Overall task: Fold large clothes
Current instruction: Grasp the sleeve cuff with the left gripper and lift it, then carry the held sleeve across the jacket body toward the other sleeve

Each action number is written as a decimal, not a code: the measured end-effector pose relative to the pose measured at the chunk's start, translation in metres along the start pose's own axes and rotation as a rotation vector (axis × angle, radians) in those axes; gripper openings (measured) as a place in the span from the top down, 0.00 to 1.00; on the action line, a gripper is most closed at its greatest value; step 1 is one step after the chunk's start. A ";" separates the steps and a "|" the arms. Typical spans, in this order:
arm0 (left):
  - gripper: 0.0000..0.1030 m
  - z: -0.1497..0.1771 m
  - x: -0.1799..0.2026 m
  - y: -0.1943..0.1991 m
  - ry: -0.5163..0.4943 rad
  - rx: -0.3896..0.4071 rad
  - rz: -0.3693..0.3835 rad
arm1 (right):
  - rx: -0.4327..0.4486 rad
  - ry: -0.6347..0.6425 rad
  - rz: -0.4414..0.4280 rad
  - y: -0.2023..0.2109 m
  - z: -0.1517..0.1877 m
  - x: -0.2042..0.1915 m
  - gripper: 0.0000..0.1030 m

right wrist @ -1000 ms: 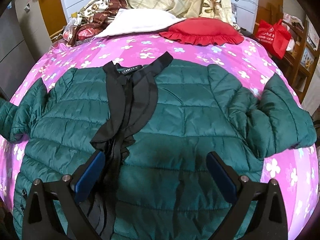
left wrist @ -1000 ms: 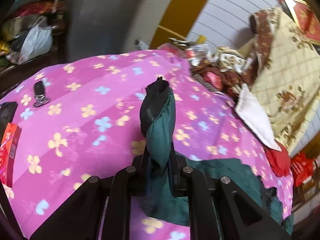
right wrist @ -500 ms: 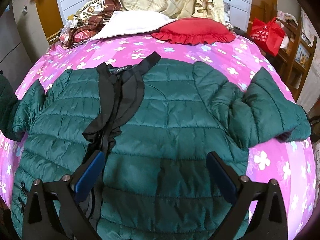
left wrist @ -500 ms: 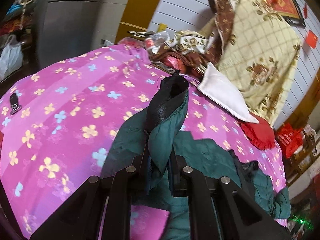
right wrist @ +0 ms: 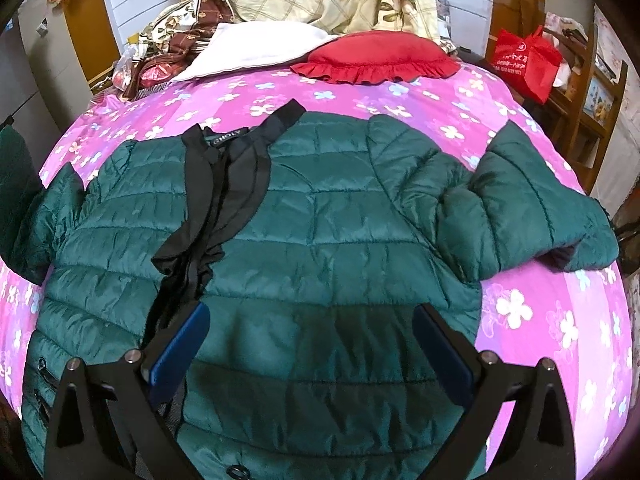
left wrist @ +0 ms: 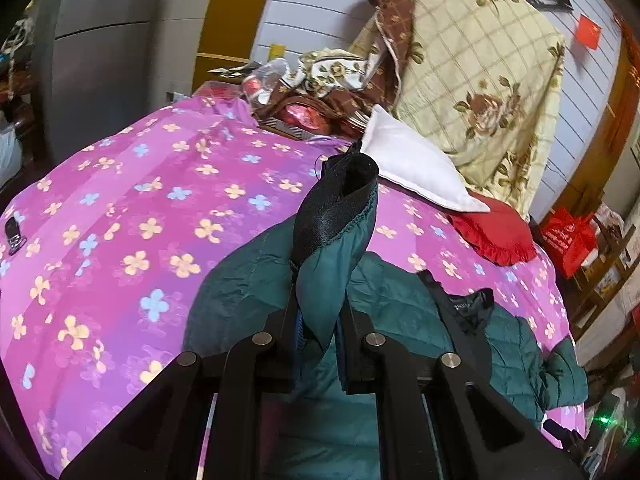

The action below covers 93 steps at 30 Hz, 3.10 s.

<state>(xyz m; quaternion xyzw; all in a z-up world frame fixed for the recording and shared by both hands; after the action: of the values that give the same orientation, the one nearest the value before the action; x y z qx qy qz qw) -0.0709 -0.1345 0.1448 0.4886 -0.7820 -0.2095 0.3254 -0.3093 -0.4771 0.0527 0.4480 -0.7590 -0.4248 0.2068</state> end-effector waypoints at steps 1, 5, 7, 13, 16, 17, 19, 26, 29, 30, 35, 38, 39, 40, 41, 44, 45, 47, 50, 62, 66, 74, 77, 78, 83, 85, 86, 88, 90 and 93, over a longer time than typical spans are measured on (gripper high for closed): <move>1.00 0.001 0.005 0.000 -0.007 -0.002 0.001 | -0.001 -0.004 0.001 0.000 0.001 0.002 0.00; 1.00 0.005 0.024 -0.001 -0.030 -0.007 0.007 | 0.001 -0.019 0.002 0.002 0.002 0.009 0.00; 1.00 0.007 0.034 -0.001 -0.047 -0.012 0.010 | 0.003 -0.023 0.002 0.003 0.003 0.012 0.00; 1.00 0.012 0.065 -0.001 -0.102 -0.014 0.021 | 0.008 -0.023 0.011 0.005 0.004 0.017 0.00; 1.00 0.017 0.082 -0.001 -0.122 -0.021 0.036 | 0.004 -0.025 0.012 0.004 0.005 0.020 0.00; 1.00 0.018 0.088 -0.002 -0.131 -0.024 0.041 | 0.003 -0.025 0.012 0.004 0.006 0.021 0.00; 1.00 0.021 0.098 -0.003 -0.147 -0.029 0.049 | 0.004 -0.027 0.013 0.004 0.006 0.023 0.00; 1.00 0.032 0.131 -0.007 -0.177 -0.051 0.091 | 0.013 -0.047 0.018 0.008 0.008 0.033 0.00; 1.00 0.036 0.145 -0.010 -0.195 -0.059 0.105 | 0.013 -0.052 0.020 0.009 0.008 0.038 0.00; 1.00 0.037 0.149 -0.011 -0.198 -0.062 0.109 | 0.013 -0.053 0.022 0.009 0.008 0.039 0.00; 1.00 0.043 0.166 -0.016 -0.202 -0.084 0.135 | 0.007 -0.068 0.021 0.008 0.011 0.047 0.00; 1.00 0.047 0.175 -0.019 -0.208 -0.095 0.149 | 0.003 -0.073 0.024 0.006 0.012 0.051 0.00; 1.00 0.049 0.178 -0.020 -0.212 -0.097 0.152 | 0.002 -0.074 0.025 0.006 0.013 0.052 0.00; 1.00 0.050 0.180 -0.020 -0.214 -0.099 0.156 | 0.001 -0.076 0.025 0.006 0.013 0.053 0.00; 1.00 0.051 0.184 -0.021 -0.217 -0.103 0.162 | 0.000 -0.078 0.026 0.006 0.013 0.054 0.00; 1.00 0.053 0.193 -0.022 -0.223 -0.111 0.177 | 0.002 -0.084 0.025 0.007 0.013 0.057 0.00; 1.00 0.054 0.196 -0.022 -0.224 -0.114 0.182 | 0.003 -0.084 0.025 0.007 0.013 0.058 0.00; 1.00 0.056 0.201 -0.023 -0.227 -0.118 0.192 | 0.004 -0.082 0.025 0.007 0.012 0.058 0.00; 1.00 0.057 0.211 -0.022 -0.236 -0.121 0.206 | 0.004 -0.081 0.026 0.008 0.013 0.058 0.00; 1.00 0.065 0.241 -0.028 -0.254 -0.148 0.252 | -0.007 -0.106 0.027 0.004 0.017 0.069 0.00; 1.00 0.069 0.249 -0.031 -0.264 -0.156 0.258 | -0.008 -0.105 0.026 0.003 0.018 0.070 0.00; 1.00 0.077 0.256 -0.051 -0.249 -0.187 0.252 | -0.018 -0.103 0.021 -0.001 0.020 0.071 0.00; 1.00 0.082 0.259 -0.062 -0.240 -0.203 0.252 | -0.021 -0.102 0.016 -0.003 0.020 0.071 0.00; 1.00 0.083 0.260 -0.064 -0.239 -0.206 0.252 | -0.021 -0.098 0.017 -0.004 0.021 0.070 0.00; 1.00 0.092 0.273 -0.081 -0.254 -0.230 0.257 | -0.032 -0.064 0.028 -0.009 0.022 0.066 0.00; 1.00 0.097 0.278 -0.087 -0.261 -0.241 0.261 | -0.034 -0.058 0.031 -0.011 0.023 0.066 0.00; 1.00 0.098 0.281 -0.090 -0.264 -0.245 0.262 | -0.036 -0.056 0.035 -0.012 0.024 0.066 0.00; 1.00 0.104 0.287 -0.096 -0.275 -0.257 0.263 | -0.042 -0.057 0.036 -0.014 0.025 0.068 0.00; 1.00 0.109 0.291 -0.102 -0.280 -0.269 0.264 | -0.050 -0.063 0.038 -0.016 0.028 0.071 0.00; 1.00 0.117 0.296 -0.110 -0.291 -0.288 0.265 | -0.068 -0.076 0.039 -0.022 0.033 0.076 0.00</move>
<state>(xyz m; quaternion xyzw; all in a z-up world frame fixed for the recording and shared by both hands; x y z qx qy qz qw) -0.1774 -0.4480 0.0820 0.2950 -0.8399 -0.3427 0.3001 -0.3603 -0.5327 0.0117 0.4091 -0.7601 -0.4630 0.2012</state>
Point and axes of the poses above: each gripper's, at about its wrist camera, not at the fingertips, and y roughly against the way its jaws point, x to its right, z to its underside, the point moved 2 cm from there along -y, roughly the way its jaws point
